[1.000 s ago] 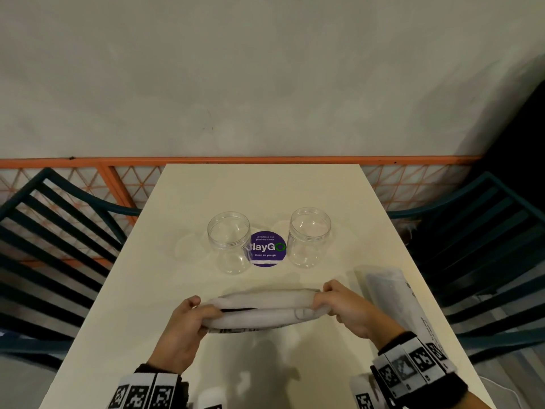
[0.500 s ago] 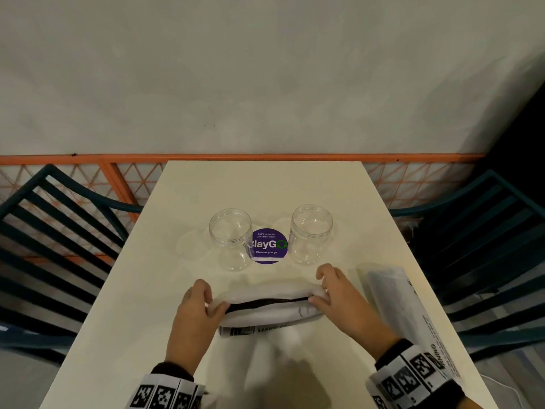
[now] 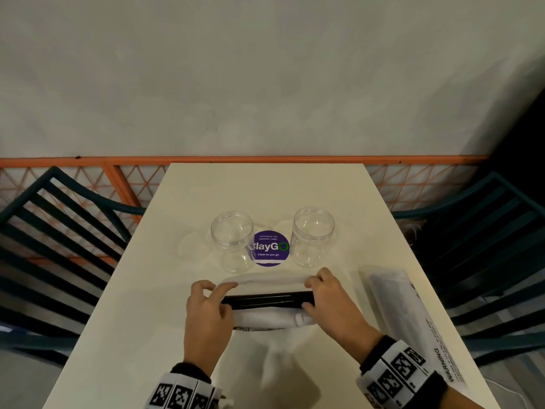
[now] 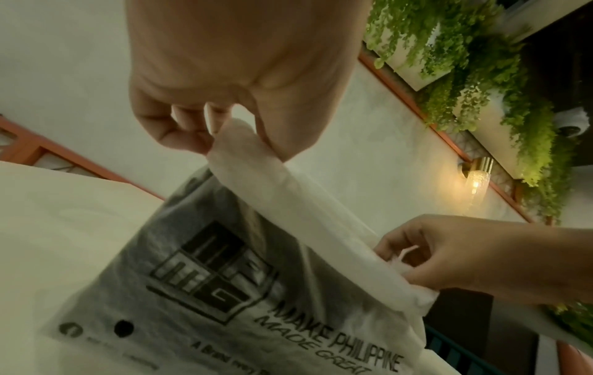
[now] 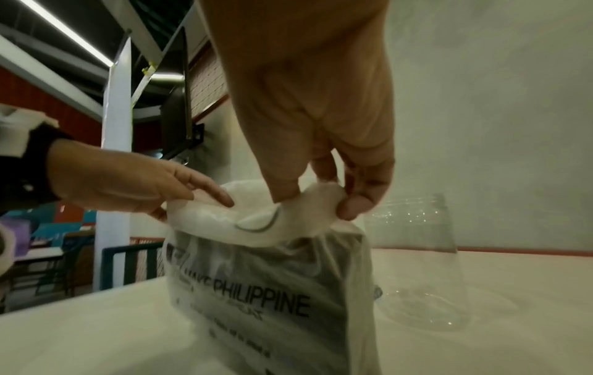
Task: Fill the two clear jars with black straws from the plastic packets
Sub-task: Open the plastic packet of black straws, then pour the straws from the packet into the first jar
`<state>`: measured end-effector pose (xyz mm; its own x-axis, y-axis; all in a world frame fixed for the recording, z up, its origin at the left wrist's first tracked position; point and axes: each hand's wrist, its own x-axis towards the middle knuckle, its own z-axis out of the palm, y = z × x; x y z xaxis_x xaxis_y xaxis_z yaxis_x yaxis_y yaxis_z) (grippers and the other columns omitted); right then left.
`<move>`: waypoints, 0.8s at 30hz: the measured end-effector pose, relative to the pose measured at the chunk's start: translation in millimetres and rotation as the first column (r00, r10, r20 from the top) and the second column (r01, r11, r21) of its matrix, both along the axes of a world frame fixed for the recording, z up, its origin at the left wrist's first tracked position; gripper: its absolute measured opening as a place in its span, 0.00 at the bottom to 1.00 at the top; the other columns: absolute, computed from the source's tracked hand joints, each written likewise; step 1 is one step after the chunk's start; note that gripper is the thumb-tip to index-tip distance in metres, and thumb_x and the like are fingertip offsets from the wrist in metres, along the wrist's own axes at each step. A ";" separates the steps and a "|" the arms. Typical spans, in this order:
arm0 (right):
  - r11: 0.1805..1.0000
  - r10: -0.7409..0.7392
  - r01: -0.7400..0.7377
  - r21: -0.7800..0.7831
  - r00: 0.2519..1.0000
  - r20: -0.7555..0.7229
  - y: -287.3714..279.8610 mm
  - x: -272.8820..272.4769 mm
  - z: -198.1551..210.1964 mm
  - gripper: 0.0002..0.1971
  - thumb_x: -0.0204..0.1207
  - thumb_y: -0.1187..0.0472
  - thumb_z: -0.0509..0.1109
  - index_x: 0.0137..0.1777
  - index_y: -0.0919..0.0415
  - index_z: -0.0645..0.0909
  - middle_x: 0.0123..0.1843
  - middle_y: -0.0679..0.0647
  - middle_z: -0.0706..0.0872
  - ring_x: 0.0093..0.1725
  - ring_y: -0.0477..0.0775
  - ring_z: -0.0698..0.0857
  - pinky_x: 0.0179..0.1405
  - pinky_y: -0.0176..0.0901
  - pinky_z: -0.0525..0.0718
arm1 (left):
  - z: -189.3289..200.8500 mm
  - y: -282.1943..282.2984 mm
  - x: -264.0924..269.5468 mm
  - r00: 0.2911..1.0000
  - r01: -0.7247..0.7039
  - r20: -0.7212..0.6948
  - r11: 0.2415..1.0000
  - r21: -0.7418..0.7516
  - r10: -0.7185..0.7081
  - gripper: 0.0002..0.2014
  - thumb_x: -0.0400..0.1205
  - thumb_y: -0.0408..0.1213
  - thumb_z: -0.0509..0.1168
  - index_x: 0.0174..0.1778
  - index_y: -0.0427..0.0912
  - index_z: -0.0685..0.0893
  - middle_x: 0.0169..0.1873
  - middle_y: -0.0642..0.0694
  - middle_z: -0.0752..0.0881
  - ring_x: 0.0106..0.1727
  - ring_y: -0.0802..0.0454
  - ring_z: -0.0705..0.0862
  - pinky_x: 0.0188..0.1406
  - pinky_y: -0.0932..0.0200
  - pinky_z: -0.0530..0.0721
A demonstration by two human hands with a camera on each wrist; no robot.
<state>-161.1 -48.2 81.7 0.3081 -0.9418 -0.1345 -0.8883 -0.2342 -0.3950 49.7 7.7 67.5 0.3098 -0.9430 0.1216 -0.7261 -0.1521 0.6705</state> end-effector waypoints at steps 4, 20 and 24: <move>0.987 -0.028 0.007 0.160 0.991 0.130 0.4 -8.0 0.4 0.23 0.75 0.65 0.62 0.71 0.52 0.71 0.64 0.51 0.64 0.64 0.55 0.71 0.63 0.42 0.76 | 2.4 3.9 20.8 0.991 0.121 -0.066 0.985 0.120 -0.114 0.24 0.76 0.22 0.60 0.62 0.52 0.82 0.53 0.46 0.67 0.39 0.52 0.77 0.39 0.74 0.74; 0.938 0.286 -0.266 -0.224 0.956 0.061 9.7 18.4 16.0 0.12 0.74 0.61 0.67 0.56 0.58 0.84 0.54 0.56 0.80 0.57 0.59 0.77 0.59 0.50 0.76 | 13.8 7.7 25.9 0.925 0.261 -0.321 0.954 0.151 -0.202 0.24 0.76 0.25 0.63 0.54 0.65 0.79 0.47 0.43 0.78 0.43 0.41 0.80 0.41 0.72 0.79; 0.889 0.458 -0.449 -0.089 0.877 0.149 11.2 61.8 24.5 0.16 0.75 0.63 0.67 0.63 0.62 0.79 0.59 0.60 0.82 0.60 0.58 0.78 0.62 0.48 0.75 | 31.0 8.9 17.6 0.904 0.310 -0.315 0.951 0.014 -0.290 0.23 0.75 0.26 0.65 0.50 0.66 0.83 0.47 0.52 0.82 0.43 0.50 0.83 0.45 0.60 0.84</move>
<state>-99.3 -37.0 106.2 0.7163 -0.6978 -0.0028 -0.6049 -0.6190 -0.5009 67.3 16.5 98.5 0.0236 -0.9997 0.0049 -0.5051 -0.0077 0.8630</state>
